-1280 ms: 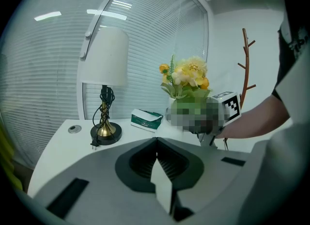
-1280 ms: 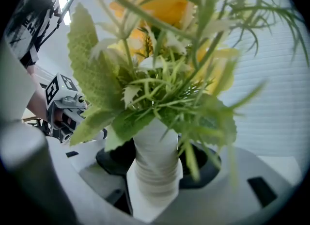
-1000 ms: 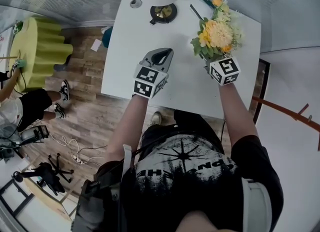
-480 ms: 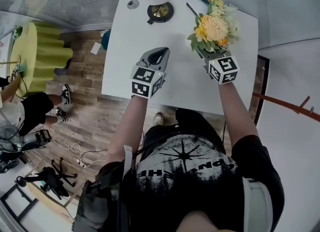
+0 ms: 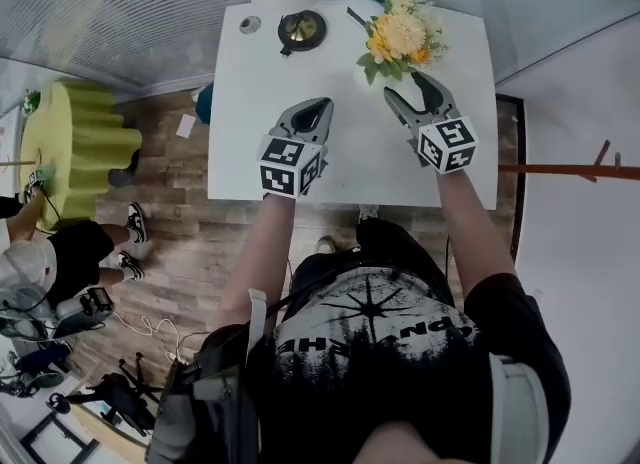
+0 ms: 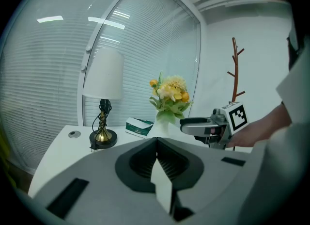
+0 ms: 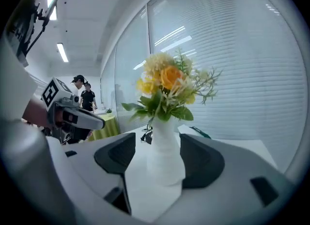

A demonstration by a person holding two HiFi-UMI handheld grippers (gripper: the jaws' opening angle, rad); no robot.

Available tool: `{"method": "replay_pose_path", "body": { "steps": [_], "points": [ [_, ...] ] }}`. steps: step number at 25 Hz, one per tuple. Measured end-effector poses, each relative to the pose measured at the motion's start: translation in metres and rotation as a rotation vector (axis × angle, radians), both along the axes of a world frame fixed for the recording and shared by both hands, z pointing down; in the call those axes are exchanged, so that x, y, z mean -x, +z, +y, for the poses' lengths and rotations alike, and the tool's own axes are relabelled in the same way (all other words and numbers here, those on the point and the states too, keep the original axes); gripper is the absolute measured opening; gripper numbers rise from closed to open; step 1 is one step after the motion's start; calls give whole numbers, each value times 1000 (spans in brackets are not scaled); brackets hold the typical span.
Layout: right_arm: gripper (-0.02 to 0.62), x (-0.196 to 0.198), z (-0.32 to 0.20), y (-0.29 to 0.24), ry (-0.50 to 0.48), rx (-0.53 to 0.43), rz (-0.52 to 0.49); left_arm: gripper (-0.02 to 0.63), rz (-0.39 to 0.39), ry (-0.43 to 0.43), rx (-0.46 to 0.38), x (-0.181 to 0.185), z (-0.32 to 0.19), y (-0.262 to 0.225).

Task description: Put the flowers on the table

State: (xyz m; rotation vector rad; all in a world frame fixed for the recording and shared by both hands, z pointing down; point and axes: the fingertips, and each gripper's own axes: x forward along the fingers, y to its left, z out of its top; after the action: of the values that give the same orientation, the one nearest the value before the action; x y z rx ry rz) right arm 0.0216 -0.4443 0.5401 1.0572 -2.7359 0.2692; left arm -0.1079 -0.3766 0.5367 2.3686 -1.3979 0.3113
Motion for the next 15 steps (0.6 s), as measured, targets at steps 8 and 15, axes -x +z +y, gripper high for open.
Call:
{"method": "replay_pose_path", "body": {
  "steps": [8,15],
  "points": [
    [171,-12,56,-43,12,-68,12,12,-5,57,-78,-7,32,-35],
    [37,-16,111,-76,23,-91,4,12,-9,94,-123,-9,69,-56]
  ]
}}
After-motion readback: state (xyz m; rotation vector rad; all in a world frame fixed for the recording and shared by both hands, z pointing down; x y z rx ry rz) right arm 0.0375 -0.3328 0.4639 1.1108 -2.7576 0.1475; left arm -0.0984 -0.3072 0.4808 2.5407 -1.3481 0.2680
